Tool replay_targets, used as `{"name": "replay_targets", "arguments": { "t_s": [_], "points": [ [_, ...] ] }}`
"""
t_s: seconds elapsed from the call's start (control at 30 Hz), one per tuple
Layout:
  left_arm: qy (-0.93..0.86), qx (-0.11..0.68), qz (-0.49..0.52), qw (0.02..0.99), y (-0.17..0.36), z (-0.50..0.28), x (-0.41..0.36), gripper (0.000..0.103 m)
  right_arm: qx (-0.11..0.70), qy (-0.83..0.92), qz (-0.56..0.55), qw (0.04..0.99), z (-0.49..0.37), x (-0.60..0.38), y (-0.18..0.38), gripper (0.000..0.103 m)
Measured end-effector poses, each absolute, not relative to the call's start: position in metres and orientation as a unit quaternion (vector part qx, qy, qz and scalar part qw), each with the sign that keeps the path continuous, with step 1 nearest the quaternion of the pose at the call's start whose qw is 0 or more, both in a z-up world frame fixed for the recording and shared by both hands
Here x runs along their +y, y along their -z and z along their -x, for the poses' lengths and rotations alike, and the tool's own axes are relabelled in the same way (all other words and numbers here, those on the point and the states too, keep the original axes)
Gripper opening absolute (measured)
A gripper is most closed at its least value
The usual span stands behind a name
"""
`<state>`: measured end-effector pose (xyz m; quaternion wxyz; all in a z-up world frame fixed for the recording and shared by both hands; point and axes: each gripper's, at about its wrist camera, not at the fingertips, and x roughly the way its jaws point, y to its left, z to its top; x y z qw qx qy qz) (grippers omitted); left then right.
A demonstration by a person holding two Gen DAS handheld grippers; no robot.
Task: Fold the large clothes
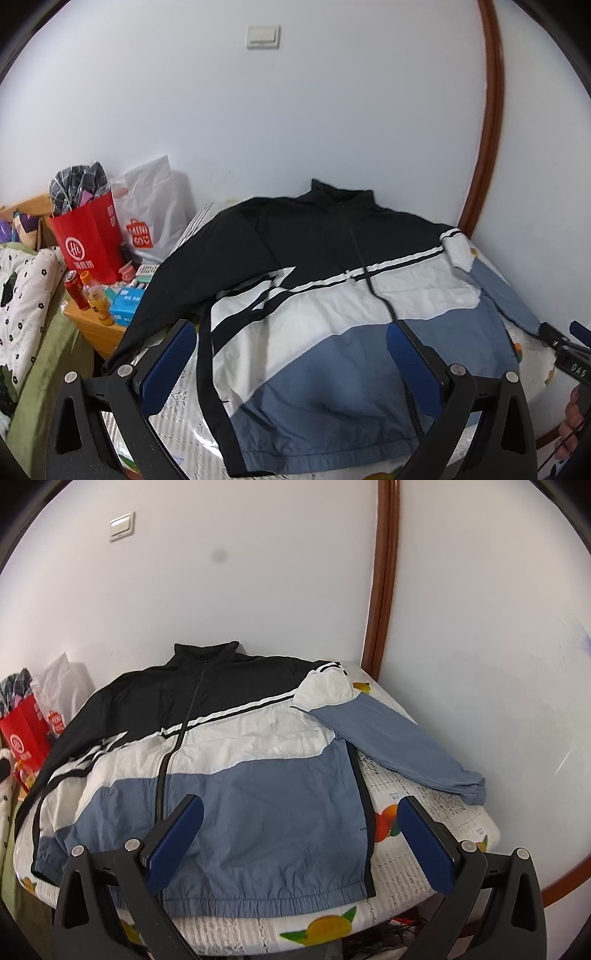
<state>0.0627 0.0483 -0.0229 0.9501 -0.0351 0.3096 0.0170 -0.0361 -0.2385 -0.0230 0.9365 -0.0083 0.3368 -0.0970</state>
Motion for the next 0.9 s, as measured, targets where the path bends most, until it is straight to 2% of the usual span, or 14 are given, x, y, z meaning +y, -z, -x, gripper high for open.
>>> {"name": "replay_targets", "arguments": {
  "t_s": [0.5, 0.73, 0.9],
  "points": [
    [-0.065, 0.364, 0.056, 0.927, 0.078, -0.119, 0.117, 0.103, 0.352, 0.084, -0.076, 0.929, -0.02, -0.274, 0.064, 0.102],
    [-0.09, 0.382, 0.061, 0.918, 0.1, -0.135, 0.148, 0.099, 0.355, 0.081, -0.047, 0.93, -0.041, -0.255, 0.077, 0.091],
    [-0.108, 0.389, 0.061, 0.913, 0.112, -0.145, 0.166, 0.095, 0.365, 0.082, -0.017, 0.927, -0.055, -0.237, 0.089, 0.087]
  ]
}}
